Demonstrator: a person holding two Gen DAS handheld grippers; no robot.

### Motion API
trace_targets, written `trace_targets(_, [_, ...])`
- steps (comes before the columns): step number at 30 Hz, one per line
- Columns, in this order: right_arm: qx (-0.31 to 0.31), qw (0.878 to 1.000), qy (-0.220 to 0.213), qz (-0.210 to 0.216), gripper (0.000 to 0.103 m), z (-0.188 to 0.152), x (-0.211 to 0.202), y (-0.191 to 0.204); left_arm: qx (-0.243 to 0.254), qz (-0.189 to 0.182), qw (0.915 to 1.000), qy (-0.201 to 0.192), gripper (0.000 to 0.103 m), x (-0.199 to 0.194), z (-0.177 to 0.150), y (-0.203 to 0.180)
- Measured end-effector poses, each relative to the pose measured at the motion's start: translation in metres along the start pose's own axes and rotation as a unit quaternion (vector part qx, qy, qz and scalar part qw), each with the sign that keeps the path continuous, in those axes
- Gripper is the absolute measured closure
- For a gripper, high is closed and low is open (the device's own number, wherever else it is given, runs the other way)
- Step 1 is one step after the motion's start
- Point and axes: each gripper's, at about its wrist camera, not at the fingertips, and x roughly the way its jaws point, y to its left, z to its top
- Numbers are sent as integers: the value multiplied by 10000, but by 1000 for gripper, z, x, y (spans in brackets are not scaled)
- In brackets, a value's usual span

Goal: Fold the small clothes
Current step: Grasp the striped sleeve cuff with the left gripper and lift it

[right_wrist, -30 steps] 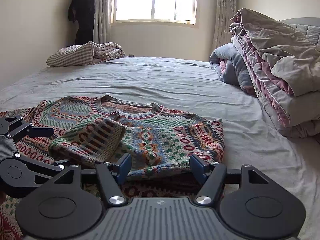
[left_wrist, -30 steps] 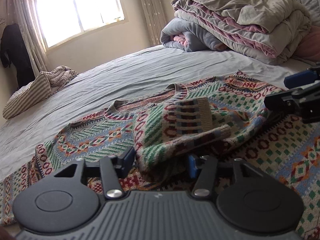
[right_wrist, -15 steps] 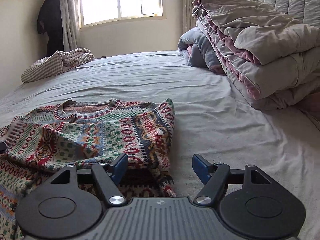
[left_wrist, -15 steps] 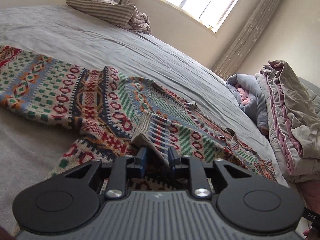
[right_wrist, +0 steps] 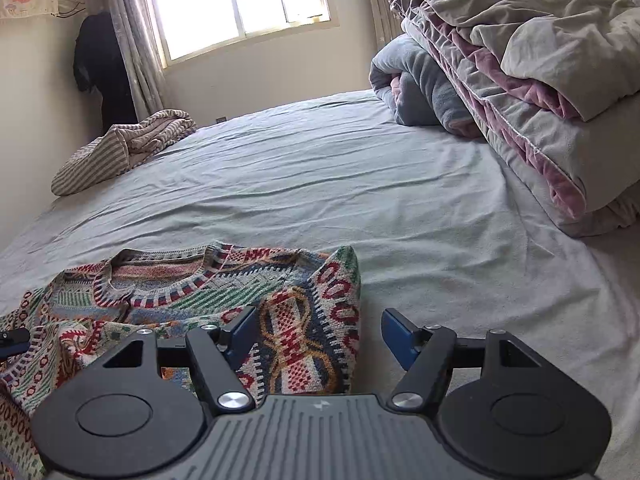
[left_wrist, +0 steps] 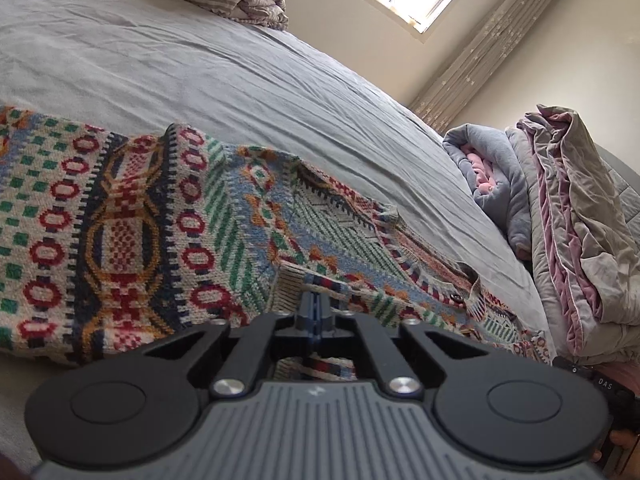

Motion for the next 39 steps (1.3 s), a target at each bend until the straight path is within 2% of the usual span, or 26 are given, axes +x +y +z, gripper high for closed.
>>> trace_targets(3, [245,9996,113,-3,45,1,20,-12,319,-96,9987,-389,103,-12,-3,-10])
trace_targets(4, [300,9994,158,60,60,0,25,-14,450,-146,9972,-571,103,-19,-3,-16])
trace_targets(5, [349,9991,190,178,90,0,28,-16,515,-220,9958,-728,103,-27,-1,-20])
trace_targets(6, [383,9987,145,310,93,0,28,-17,568,-274,9938,-915,103,-35,1,-22])
trace_targets(8, [699,9950,-394,603,95,-1,14,-23,559,-306,9899,-1268,103,-48,5,-24])
trace_targets(10, [1042,9910,-675,509,95,-1,9,-30,533,-194,9869,-1513,103,-54,8,-22])
trace_targets(12, [984,9928,-676,66,96,-3,13,-29,597,152,9884,-1391,103,-47,11,-20])
trace_targets(13, [871,9947,-517,-163,96,-4,19,-26,577,235,9911,-1179,103,-40,12,-16])
trace_targets(15, [626,9970,-212,-412,94,-6,27,-18,423,222,9955,-815,102,-31,13,-5])
trace_targets(17, [390,9976,-144,-553,77,-6,24,-7,407,175,9972,-608,74,-25,11,1])
trace_targets(18, [290,9977,-173,-593,75,-6,20,-3,421,143,9973,-589,52,-24,10,3])
trace_targets(19, [176,9977,-253,-603,67,-4,15,-1,433,92,9972,-605,42,-23,9,4])
trace_targets(20, [91,9976,-318,-601,60,-3,10,3,461,47,9973,-578,41,-21,9,3])
trace_targets(22, [-80,9975,-464,-531,55,-4,-4,7,448,17,9984,-352,38,-10,11,3])
trace_targets(26, [-254,9977,-562,-270,54,-5,-20,16,663,109,9975,-198,41,9,10,1])
trace_targets(27, [-290,9977,-577,-218,54,-6,-23,17,743,78,9970,-211,46,10,10,-1])
trace_targets(28, [-350,9975,-590,-171,54,-8,-25,20,796,-7,9967,-186,67,11,9,-3])
trace_targets(29, [-422,9972,-609,-138,54,-9,-28,22,805,-130,9966,-69,81,13,9,-4])
trace_targets(30, [-490,9967,-636,-116,54,-11,-30,24,795,-186,9967,43,89,14,7,-6])
trace_targets(32, [-605,9959,-664,-84,54,-13,-33,28,1132,-209,9934,-12,99,11,1,-15])
trace_targets(34, [-688,9954,-662,-30,54,-17,-35,31,1318,-87,9911,-165,102,5,-1,-23])
trace_targets(38, [-1021,9929,-608,-52,54,-32,-37,41,1198,83,9884,-927,103,-21,10,-29])
trace_targets(39, [-1085,9924,-564,-94,54,-36,-35,41,1240,294,9862,-1056,103,-22,13,-31])
